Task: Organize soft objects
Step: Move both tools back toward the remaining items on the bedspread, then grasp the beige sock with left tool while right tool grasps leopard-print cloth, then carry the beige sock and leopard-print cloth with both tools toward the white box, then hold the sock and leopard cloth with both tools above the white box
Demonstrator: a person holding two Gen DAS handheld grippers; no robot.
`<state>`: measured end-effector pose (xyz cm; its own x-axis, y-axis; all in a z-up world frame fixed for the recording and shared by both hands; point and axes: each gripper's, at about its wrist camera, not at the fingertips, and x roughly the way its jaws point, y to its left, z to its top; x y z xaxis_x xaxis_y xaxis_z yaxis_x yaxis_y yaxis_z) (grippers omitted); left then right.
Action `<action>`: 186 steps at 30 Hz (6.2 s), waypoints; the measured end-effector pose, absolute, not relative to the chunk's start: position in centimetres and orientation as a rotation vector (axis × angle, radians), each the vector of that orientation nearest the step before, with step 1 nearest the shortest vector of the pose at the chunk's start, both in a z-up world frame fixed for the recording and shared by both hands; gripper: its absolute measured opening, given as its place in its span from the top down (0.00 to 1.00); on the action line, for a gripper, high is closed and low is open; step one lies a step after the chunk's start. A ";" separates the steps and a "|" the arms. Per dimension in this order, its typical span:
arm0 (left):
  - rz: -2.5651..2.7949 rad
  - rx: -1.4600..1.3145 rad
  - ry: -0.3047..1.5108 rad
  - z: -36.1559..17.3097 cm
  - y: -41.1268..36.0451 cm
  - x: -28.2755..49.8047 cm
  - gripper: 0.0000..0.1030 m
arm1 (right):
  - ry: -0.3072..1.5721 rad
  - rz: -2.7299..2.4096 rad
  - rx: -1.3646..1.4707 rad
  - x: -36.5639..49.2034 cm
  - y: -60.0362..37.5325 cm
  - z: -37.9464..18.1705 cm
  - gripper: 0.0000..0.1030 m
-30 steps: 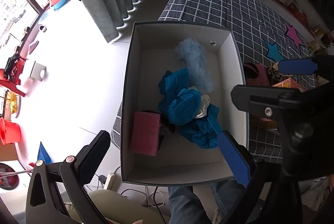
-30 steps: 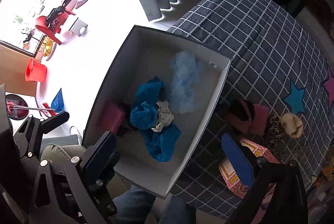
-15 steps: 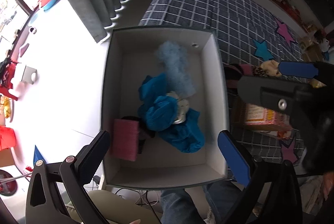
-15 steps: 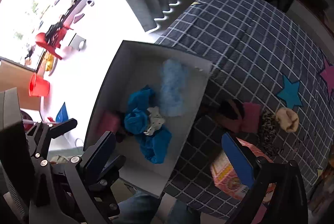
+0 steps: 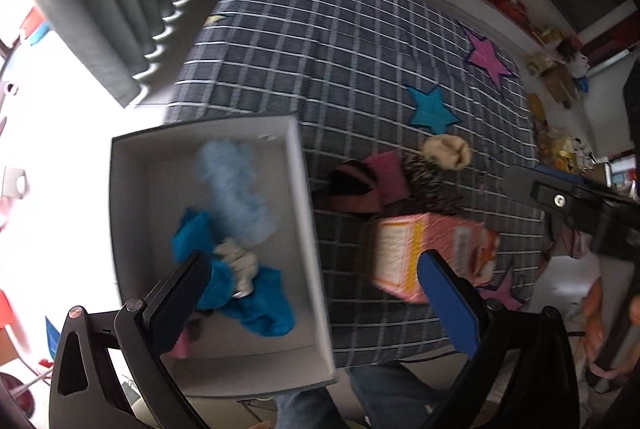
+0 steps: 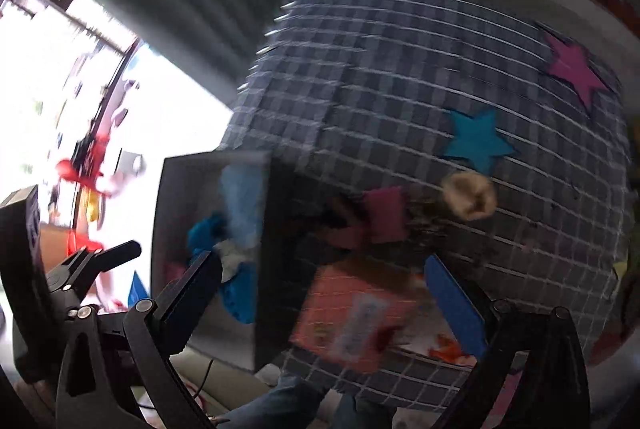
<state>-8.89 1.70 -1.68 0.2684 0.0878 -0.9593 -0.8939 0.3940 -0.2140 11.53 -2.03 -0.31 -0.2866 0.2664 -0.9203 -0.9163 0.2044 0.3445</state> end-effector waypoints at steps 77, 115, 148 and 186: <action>0.583 -0.725 1.648 -24.0 2.7 25.3 0.78 | 1.453 1.029 -0.862 30.5 -5.8 -23.8 0.46; 0.566 -0.558 1.220 -1.6 -4.2 11.5 0.79 | 1.438 1.188 -0.558 23.8 -11.7 -5.7 0.71; 1.006 -0.859 1.106 -2.6 -5.5 -18.2 0.79 | 1.231 1.664 -0.960 -2.8 -5.5 0.7 0.71; 1.091 -0.921 1.096 -4.1 -5.7 -22.7 0.79 | 1.187 1.746 -1.141 -10.0 -4.1 -0.5 0.71</action>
<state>-22.74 -5.71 -4.11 0.0937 0.2079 -0.9737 -0.9727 0.2277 -0.0450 -10.03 -4.06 -0.46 -0.3442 0.0834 -0.9352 -0.9003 -0.3121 0.3035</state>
